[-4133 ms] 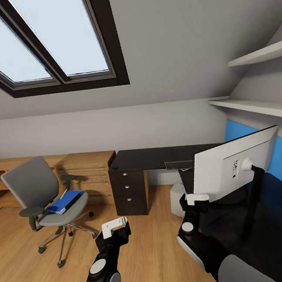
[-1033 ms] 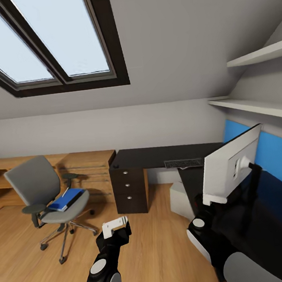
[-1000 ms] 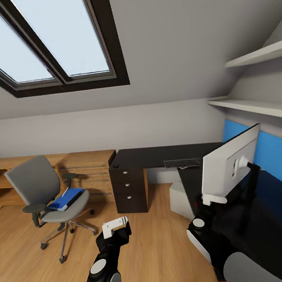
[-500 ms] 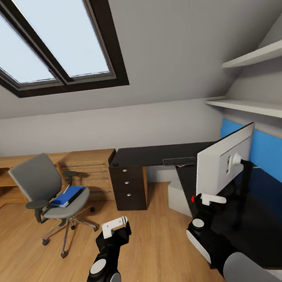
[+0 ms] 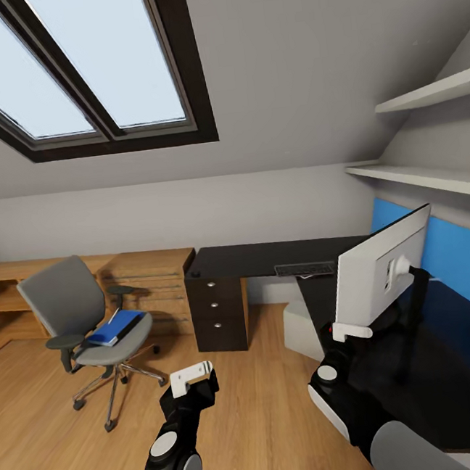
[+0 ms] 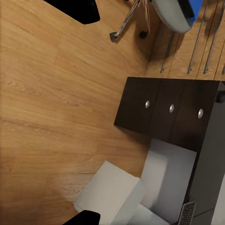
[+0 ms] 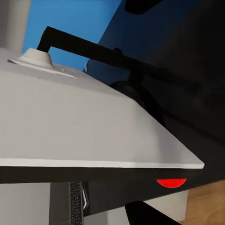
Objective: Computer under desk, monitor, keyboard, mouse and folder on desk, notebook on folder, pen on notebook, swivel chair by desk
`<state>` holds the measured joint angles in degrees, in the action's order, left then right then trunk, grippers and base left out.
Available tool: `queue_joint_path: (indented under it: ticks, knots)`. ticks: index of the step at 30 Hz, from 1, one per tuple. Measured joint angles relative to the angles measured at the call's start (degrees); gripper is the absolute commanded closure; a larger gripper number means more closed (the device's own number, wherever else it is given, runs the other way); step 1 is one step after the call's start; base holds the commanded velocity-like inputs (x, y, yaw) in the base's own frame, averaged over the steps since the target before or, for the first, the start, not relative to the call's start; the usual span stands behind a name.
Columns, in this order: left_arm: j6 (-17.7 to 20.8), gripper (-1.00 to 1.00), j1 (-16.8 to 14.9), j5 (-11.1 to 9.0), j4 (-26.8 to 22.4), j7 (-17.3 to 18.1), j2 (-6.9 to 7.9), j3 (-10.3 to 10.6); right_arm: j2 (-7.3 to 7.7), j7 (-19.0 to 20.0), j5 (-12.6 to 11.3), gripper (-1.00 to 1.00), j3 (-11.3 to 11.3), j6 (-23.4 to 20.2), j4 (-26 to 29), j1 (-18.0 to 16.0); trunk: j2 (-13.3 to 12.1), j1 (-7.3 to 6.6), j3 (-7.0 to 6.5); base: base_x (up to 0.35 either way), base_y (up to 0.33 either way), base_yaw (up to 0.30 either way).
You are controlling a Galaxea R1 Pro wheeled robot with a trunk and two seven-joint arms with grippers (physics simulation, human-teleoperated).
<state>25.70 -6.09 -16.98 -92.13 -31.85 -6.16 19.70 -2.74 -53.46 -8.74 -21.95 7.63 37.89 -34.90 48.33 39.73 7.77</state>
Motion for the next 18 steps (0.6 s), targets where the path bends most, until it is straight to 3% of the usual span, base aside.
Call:
queue_joint_path:
  ticks: [14, 18]
  knots:
    - [0.0, -1.0, 0.0, 0.0, 0.0, 0.0, 0.0, 0.0, 0.06, -0.2, 0.1, -1.0, 0.2, 0.1, 0.0, 0.0, 0.0, -0.01, 0.0, 0.107, 0.0, 0.0]
    - [0.0, -1.0, 0.0, 0.0, 0.0, -0.1, 0.0, 0.1, 0.07, -0.3, 0.1, -1.0, 0.2, 0.0, 0.0, 0.0, 0.0, -0.02, 0.0, 0.235, 0.0, 0.0]
